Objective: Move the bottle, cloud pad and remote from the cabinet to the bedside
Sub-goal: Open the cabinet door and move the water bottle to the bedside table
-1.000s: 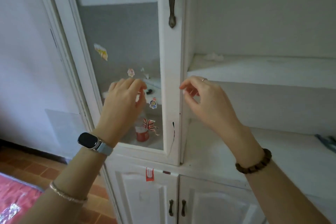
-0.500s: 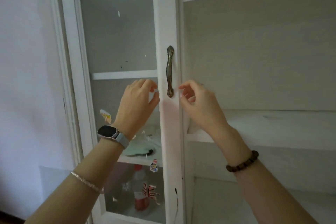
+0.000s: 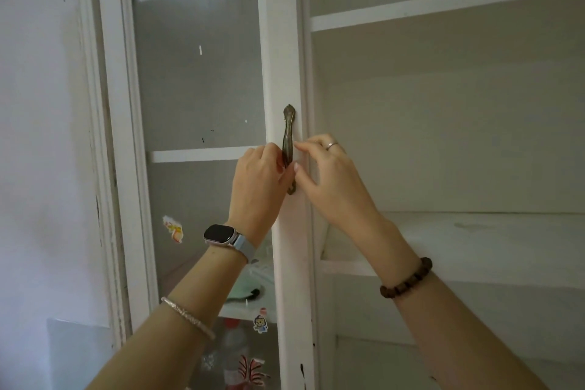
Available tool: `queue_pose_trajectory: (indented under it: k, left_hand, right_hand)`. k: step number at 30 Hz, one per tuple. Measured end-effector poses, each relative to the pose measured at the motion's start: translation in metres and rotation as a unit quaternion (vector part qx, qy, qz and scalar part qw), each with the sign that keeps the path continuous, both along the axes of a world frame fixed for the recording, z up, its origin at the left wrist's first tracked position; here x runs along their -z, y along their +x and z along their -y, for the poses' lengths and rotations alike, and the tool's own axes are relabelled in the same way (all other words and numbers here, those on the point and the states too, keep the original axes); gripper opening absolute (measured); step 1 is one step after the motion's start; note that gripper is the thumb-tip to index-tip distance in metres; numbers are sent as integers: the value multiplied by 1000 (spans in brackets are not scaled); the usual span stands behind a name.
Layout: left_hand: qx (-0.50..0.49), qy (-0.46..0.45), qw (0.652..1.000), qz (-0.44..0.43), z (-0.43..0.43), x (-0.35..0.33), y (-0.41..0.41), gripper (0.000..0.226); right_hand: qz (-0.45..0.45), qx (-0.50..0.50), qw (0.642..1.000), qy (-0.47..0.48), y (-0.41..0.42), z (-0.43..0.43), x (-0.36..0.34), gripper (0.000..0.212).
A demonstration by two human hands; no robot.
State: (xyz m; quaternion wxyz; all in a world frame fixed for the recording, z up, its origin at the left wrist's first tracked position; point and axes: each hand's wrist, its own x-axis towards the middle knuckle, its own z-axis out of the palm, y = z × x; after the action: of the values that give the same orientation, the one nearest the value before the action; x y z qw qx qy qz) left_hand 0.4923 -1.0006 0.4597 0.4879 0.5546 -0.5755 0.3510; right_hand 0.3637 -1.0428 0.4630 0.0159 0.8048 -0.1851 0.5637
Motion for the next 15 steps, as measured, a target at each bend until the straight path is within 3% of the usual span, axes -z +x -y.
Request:
queue_pose_trajectory:
  k: [4, 8, 15]
  left_hand:
    - [-14, 7, 1000, 9, -2, -3, -1, 20]
    - [-24, 1, 999, 21, -9, -2, -1, 23]
    - [-29, -9, 999, 27, -38, 0, -4, 23]
  right_hand:
    - [-5, -25, 999, 30, -2, -5, 9, 50]
    - [-1, -68, 990, 120, -7, -10, 29, 62]
    - [-30, -63, 979, 194, -12, -30, 85, 61]
